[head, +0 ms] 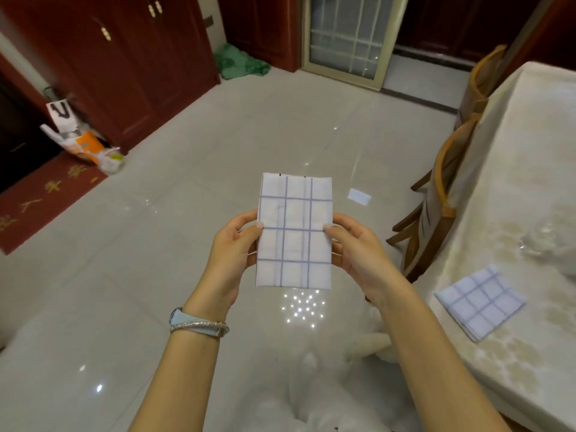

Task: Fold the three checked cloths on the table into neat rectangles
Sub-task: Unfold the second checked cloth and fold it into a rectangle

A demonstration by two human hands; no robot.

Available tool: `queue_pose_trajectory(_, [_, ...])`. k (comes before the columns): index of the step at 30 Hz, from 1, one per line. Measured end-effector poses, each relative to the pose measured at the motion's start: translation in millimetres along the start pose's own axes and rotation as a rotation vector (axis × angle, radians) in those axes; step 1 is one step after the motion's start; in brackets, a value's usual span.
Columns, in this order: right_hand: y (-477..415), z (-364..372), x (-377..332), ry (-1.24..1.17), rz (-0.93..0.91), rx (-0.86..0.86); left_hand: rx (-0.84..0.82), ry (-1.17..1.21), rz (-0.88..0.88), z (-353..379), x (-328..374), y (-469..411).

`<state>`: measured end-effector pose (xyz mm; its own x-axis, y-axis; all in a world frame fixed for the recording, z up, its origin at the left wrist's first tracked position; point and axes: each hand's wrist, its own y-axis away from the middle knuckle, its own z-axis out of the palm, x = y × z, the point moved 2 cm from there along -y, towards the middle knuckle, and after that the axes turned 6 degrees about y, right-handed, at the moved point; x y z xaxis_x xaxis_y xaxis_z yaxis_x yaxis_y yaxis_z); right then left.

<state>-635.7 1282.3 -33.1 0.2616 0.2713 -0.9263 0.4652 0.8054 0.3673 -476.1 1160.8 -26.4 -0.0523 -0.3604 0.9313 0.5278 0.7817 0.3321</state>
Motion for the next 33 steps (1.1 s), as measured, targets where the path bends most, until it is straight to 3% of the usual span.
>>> queue_pose_trajectory(8, [-54, -98, -39, -0.074, -0.035, 0.233, -0.239, -0.099, -0.011, 110, 35, -105])
queue_pose_trajectory(20, [-97, -227, -41, -0.355, -0.017, 0.803, -0.763, -0.302, -0.135, 299, 29, -235])
queue_pose_trajectory(26, [-107, -255, -44, -0.492, 0.0, 1.079, -1.061, -0.423, -0.205, 381, 27, -280])
queue_pose_trajectory(33, [-83, -257, -39, -0.661, -0.035, 1.365, -1.308, -0.523, -0.272, 442, 3, -272])
